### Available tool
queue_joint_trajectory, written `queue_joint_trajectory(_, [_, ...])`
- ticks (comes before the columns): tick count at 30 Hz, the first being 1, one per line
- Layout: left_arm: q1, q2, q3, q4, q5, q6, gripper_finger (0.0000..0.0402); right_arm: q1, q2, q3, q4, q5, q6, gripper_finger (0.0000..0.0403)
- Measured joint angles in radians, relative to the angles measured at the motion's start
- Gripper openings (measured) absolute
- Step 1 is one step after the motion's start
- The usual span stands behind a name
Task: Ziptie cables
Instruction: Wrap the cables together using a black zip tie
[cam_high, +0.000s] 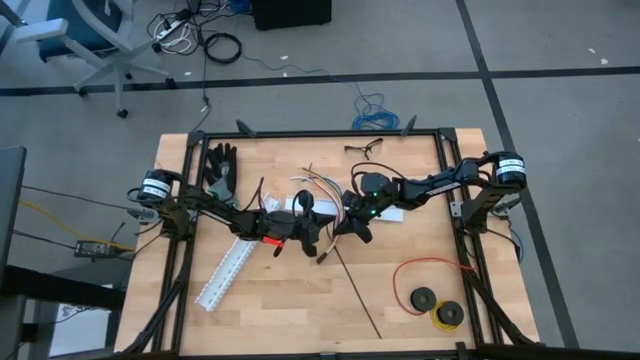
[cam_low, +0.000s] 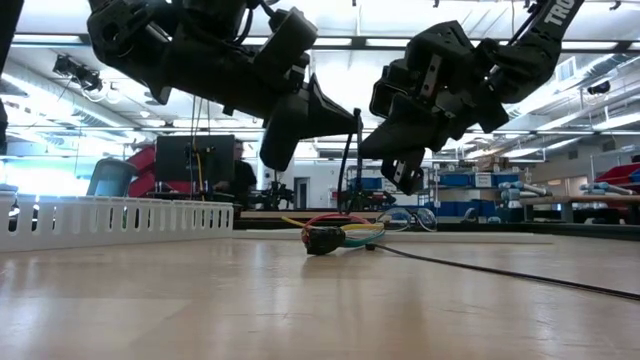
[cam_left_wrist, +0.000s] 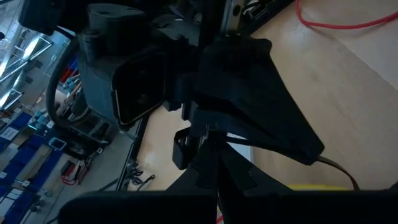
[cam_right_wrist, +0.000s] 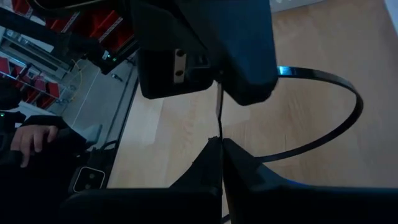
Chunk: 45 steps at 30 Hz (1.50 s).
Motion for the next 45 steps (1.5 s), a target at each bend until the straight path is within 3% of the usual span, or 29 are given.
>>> queue_joint_trajectory(11, [0.000, 0.000, 0.000, 0.000, 0.011, -0.060, 0.0000, -0.001, 0.000, 0.000, 0.000, -0.064, 0.016, 0.0000])
queue_joint_trajectory(18, [0.003, -0.071, -0.011, -0.033, 0.049, -0.473, 0.0000, 0.000, 0.000, 0.000, -0.004, -0.085, 0.016, 0.0000])
queue_joint_trajectory(25, [0.025, -0.144, -0.032, -0.123, 0.166, -0.685, 0.0000, 0.000, 0.000, 0.000, 0.001, -0.058, -0.014, 0.0000])
queue_joint_trajectory(31, [0.029, -0.127, -0.034, -0.134, 0.184, -0.683, 0.0000, 0.004, 0.000, 0.000, 0.004, -0.034, -0.055, 0.0000])
queue_joint_trajectory(39, [0.028, -0.129, -0.034, -0.173, 0.207, -0.566, 0.0000, 0.009, 0.000, 0.000, 0.005, -0.027, -0.120, 0.0000])
queue_joint_trajectory(45, [0.030, -0.129, -0.051, -0.176, 0.416, -0.325, 0.0000, 0.031, 0.000, 0.000, 0.005, -0.032, -0.215, 0.0000])
